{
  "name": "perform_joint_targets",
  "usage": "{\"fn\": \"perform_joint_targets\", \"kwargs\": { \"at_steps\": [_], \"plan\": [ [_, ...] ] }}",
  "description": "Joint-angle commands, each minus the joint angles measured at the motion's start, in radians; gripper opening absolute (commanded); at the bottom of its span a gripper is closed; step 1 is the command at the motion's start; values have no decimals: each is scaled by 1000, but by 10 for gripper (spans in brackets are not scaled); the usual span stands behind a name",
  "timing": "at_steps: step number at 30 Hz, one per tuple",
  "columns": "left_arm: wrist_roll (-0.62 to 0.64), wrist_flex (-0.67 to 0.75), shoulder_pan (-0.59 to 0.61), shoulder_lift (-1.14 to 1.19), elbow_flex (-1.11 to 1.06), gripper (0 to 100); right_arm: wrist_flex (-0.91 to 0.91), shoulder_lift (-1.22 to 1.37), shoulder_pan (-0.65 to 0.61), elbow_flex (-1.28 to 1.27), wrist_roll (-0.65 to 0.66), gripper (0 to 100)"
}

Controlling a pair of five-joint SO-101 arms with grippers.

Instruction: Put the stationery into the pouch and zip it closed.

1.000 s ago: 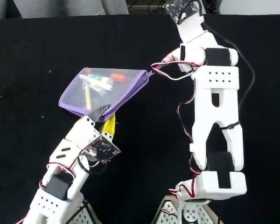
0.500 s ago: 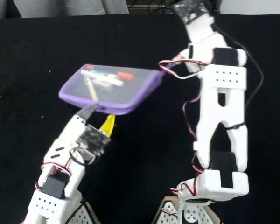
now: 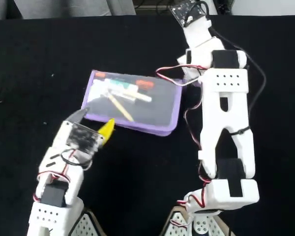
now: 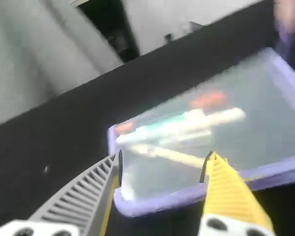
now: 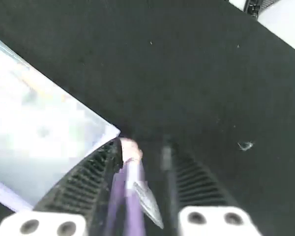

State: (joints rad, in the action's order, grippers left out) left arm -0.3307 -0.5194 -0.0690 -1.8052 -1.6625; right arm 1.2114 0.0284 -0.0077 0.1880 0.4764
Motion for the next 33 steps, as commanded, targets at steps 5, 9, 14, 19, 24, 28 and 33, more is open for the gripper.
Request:
{"fn": "perform_joint_targets", "kwargs": {
  "at_steps": [5,9,14,19,24,28,33],
  "plan": [
    [121,-3,257,-17,101,277,-6,-21,-51,19,-21,240],
    [120,-6,325,-17,101,263,2,-36,-91,47,-23,240],
    [120,-8,354,-17,108,82,-3,-111,-118,48,-20,237],
    [120,-190,352,-17,220,51,3,-240,-109,38,-21,237],
    [120,-342,352,-17,317,30,60,-381,-114,-8,-21,233],
    [120,-427,352,-18,323,29,64,-490,-112,-81,-23,131],
    [120,-520,352,-18,326,29,57,-631,-110,-229,-23,12]
  ]
}}
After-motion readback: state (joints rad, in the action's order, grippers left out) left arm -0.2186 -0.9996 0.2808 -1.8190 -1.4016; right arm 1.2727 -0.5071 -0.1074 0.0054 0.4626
